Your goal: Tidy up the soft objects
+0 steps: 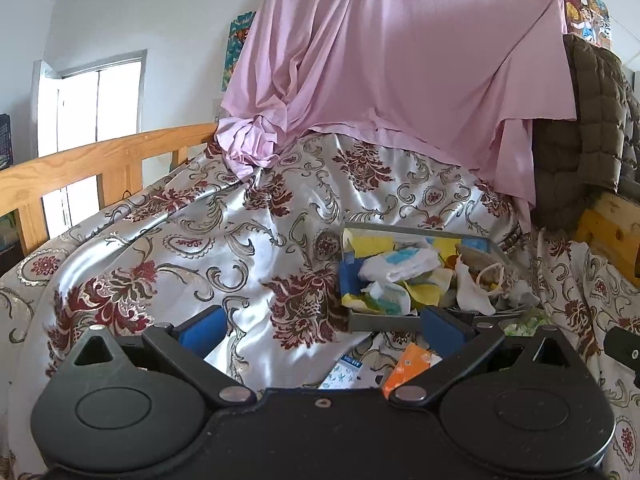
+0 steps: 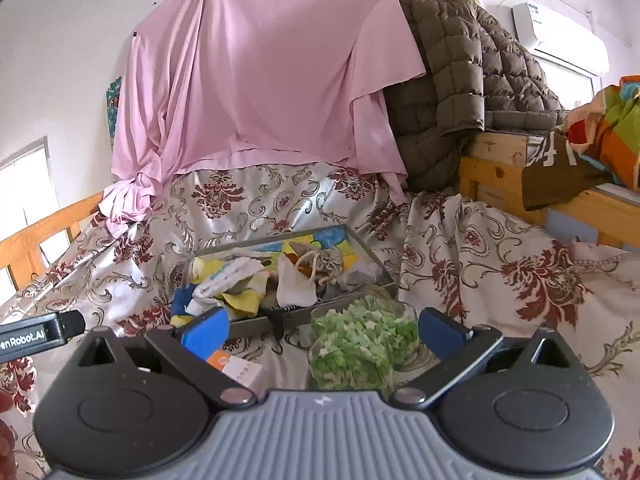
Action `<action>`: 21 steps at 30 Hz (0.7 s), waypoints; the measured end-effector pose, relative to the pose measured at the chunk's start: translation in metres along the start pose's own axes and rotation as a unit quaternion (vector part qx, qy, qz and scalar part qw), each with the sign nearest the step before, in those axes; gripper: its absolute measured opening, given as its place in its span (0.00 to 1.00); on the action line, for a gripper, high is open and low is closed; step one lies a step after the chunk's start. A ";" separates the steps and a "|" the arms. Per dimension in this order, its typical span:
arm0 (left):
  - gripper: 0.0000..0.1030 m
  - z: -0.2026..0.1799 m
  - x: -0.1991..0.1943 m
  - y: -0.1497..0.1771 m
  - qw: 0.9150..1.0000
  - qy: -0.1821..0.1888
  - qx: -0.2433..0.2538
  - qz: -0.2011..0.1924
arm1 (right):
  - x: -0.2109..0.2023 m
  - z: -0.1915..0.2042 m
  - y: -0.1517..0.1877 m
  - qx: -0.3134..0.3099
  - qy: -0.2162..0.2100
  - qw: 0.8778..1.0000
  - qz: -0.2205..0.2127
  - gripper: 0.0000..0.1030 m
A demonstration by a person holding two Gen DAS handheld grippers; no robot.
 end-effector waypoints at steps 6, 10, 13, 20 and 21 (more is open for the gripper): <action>0.99 0.005 -0.009 0.006 1.000 -0.001 -0.005 -0.001 | -0.011 0.000 0.004 -0.002 0.004 1.000 -0.005 1.00; 0.99 0.007 -0.017 0.009 1.000 -0.001 0.002 -0.005 | -0.020 -0.003 0.007 0.007 0.003 1.000 -0.009 1.00; 0.99 0.008 -0.021 0.012 1.000 -0.002 0.005 -0.006 | -0.025 -0.004 0.008 0.013 0.005 1.000 -0.014 1.00; 0.99 0.010 -0.024 0.015 1.000 -0.007 0.009 -0.006 | -0.031 -0.004 0.012 0.013 0.009 1.000 -0.017 1.00; 0.99 0.010 -0.026 0.017 1.000 -0.007 0.012 -0.006 | -0.031 -0.004 0.012 0.012 0.010 1.000 -0.016 1.00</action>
Point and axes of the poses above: each gripper's, at about its wrist camera, not at the fingertips, and x roughly the way its jaws point, z to its left, y to its underside, the point moved 1 cm from there along x, roughly the way its jaws point, and after that the axes turned 10 degrees about y, right-handed, at the moved point
